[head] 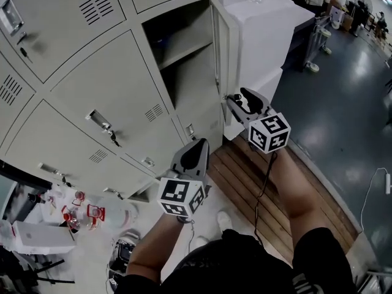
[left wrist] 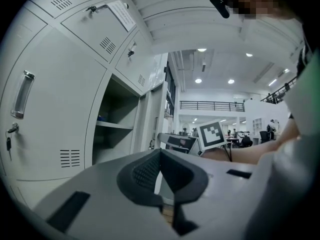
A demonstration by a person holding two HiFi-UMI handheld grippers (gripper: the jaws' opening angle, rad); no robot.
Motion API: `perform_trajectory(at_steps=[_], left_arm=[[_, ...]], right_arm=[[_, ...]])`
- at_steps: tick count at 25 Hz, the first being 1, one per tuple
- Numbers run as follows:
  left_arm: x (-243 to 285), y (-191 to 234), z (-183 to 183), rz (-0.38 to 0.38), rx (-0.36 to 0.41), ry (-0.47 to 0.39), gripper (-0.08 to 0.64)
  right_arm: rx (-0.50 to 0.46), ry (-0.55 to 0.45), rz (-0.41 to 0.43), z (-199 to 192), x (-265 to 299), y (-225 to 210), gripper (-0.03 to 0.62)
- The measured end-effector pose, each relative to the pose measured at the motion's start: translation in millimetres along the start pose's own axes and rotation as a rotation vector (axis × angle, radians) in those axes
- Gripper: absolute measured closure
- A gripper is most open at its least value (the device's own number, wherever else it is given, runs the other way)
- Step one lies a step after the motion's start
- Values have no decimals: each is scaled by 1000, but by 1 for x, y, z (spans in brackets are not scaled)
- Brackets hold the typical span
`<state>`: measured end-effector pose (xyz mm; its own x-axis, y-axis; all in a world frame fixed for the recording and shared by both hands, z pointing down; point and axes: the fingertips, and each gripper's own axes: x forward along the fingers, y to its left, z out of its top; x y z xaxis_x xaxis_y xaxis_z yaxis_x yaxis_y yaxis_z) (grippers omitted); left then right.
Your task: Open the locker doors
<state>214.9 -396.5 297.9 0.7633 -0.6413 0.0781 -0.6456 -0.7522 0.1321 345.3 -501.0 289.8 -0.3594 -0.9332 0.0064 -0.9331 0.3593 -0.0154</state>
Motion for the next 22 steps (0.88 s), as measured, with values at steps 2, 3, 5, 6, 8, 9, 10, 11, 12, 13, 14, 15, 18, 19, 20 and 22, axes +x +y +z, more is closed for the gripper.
perform_trajectory(at_steps=[2, 3, 5, 6, 8, 9, 10, 11, 12, 13, 14, 15, 18, 19, 20, 22], left_arm=[[0, -2, -1, -9, -2, 3, 561], [0, -2, -2, -12, -3, 5, 561], [-1, -2, -4, -15, -4, 9, 561], [-1, -2, -5, -17, -5, 11, 561], [-2, -2, -6, -19, -6, 14, 561], [-3, -3, -6, -20, -6, 16, 561], [-3, -3, -7, -21, -7, 17, 561], [-3, -4, -7, -22, -7, 17, 561], [-3, -5, -7, -23, -7, 17, 561], [-3, -6, -7, -25, -5, 17, 561], [-3, -7, -7, -27, -4, 17, 561], [-3, -8, -7, -28, -3, 18, 561], [-2, -9, -7, -28, -5, 20, 561], [-2, -9, -8, -28, -6, 21, 561], [-2, -9, -8, -28, -5, 21, 561], [-1, -9, -9, -28, -4, 23, 561]], right_arm=[[-41, 29, -46, -6, 1, -2, 379], [-66, 48, -71, -9, 1, -4, 396], [-97, 75, -105, -14, 0, -8, 433], [-100, 81, -115, -16, -2, -10, 433], [-96, 83, -139, -17, -8, -16, 448], [-92, 83, -157, -17, -11, -20, 459], [-87, 82, -176, -18, -14, -24, 468], [-81, 81, -195, -18, -16, -28, 468], [-72, 77, -209, -18, -19, -32, 469], [-61, 71, -217, -17, -21, -35, 465], [-52, 65, -221, -16, -22, -37, 446], [-46, 60, -225, -15, -23, -38, 437], [-51, 53, -222, -12, -21, -37, 437], [-57, 52, -220, -12, -21, -36, 434], [-65, 53, -223, -12, -20, -35, 428], [-93, 59, -238, -12, -21, -34, 450]])
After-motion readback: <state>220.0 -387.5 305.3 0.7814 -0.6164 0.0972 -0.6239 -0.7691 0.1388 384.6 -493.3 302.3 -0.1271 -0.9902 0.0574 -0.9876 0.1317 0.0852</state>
